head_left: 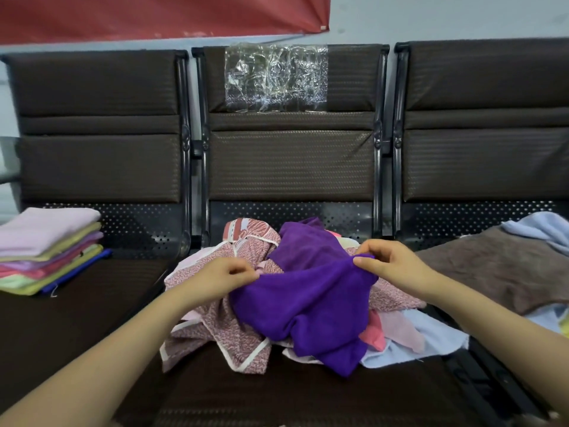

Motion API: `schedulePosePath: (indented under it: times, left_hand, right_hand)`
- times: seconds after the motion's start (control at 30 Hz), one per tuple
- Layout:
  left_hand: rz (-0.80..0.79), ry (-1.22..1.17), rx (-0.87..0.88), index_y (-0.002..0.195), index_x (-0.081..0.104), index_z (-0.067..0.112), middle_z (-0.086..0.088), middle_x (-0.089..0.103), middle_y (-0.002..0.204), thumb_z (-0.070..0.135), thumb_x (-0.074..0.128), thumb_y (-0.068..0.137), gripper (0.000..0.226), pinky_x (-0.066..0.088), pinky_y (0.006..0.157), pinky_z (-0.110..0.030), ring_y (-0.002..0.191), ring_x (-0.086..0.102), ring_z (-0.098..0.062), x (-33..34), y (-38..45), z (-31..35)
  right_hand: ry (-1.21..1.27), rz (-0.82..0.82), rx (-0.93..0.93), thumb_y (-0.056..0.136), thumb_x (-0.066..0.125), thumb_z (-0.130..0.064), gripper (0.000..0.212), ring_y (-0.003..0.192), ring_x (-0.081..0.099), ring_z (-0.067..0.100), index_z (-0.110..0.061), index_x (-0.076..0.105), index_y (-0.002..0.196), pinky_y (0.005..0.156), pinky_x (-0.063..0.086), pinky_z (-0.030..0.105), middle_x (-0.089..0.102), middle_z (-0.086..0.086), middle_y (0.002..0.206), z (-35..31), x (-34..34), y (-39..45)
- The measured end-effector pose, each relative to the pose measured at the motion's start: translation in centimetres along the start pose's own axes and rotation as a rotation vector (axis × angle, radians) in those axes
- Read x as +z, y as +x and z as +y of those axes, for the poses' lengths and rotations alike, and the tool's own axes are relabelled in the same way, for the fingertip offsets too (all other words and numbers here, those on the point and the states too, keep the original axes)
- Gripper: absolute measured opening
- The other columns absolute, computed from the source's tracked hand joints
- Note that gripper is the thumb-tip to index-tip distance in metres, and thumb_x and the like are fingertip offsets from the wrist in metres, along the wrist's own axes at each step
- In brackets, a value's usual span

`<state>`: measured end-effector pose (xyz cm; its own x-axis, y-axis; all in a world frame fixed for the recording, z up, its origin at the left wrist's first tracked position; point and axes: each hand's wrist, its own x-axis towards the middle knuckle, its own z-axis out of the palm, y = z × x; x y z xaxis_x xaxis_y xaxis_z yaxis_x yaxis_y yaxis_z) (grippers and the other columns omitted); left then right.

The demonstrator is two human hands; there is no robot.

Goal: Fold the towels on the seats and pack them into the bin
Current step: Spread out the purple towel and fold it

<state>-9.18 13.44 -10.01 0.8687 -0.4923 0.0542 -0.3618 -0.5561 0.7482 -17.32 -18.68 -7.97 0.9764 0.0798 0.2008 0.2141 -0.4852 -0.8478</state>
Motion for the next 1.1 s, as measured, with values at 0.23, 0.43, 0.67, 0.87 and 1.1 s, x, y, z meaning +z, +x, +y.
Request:
schedulePosePath:
  times: [0.23,0.43,0.67,0.87,1.1]
  left_hand:
    - [0.105,-0.084,0.049,0.067,0.063,-0.001,0.000,0.053,0.065,0.026,0.064,0.085,0.033,0.037,0.061,-0.018,0.064,0.048,-0.005,-1.9,-2.9,0.9]
    - [-0.336,0.214,-0.221,0.061,0.058,0.020,0.003,0.063,0.053,0.038,0.051,0.097,0.041,0.045,0.054,-0.020,0.043,0.051,-0.011,0.4,-5.2,0.1]
    - [0.017,0.377,0.021,0.084,0.063,0.034,0.015,0.061,0.081,0.039,0.062,0.089,0.007,0.040,0.072,-0.017,0.077,0.054,0.000,1.9,-4.8,-0.4]
    - [0.146,0.417,-0.106,0.134,0.050,0.021,-0.001,0.055,0.121,0.038,0.063,0.088,0.051,0.039,0.097,-0.029,0.114,0.050,-0.018,2.3,-3.3,-0.4]
    - [0.263,0.163,-0.304,0.066,0.067,0.014,-0.004,0.060,0.066,0.030,0.058,0.093,0.032,0.036,0.062,-0.029,0.068,0.055,-0.018,-0.5,-2.6,-0.8]
  right_hand:
    - [-0.429,-0.484,-0.196,0.087,0.070,-0.026,0.011,0.082,0.055,-0.002,-0.015,0.071,0.085,0.080,0.041,0.015,0.061,-0.010,0.085,-1.0,5.7,-1.9]
    - [-0.646,-0.315,-0.181,0.091,0.057,-0.048,0.026,0.074,0.054,0.011,-0.024,0.060,0.082,0.073,0.044,0.029,0.056,-0.010,0.075,-1.0,8.3,-1.5]
    - [-0.648,-0.187,-0.008,0.082,0.069,-0.046,0.032,0.068,0.047,0.002,-0.028,0.063,0.108,0.063,0.035,0.018,0.048,-0.014,0.071,-0.4,8.2,-1.1]
    - [-0.746,-0.189,-0.080,0.083,0.068,-0.045,0.019,0.086,0.040,0.006,-0.029,0.066,0.093,0.074,0.032,0.020,0.043,-0.012,0.086,-0.9,8.5,-1.1]
    - [-0.719,-0.118,-0.167,0.091,0.057,-0.036,0.014,0.102,0.046,0.016,-0.023,0.057,0.088,0.092,0.040,0.029,0.053,-0.001,0.104,-1.2,7.1,-0.6]
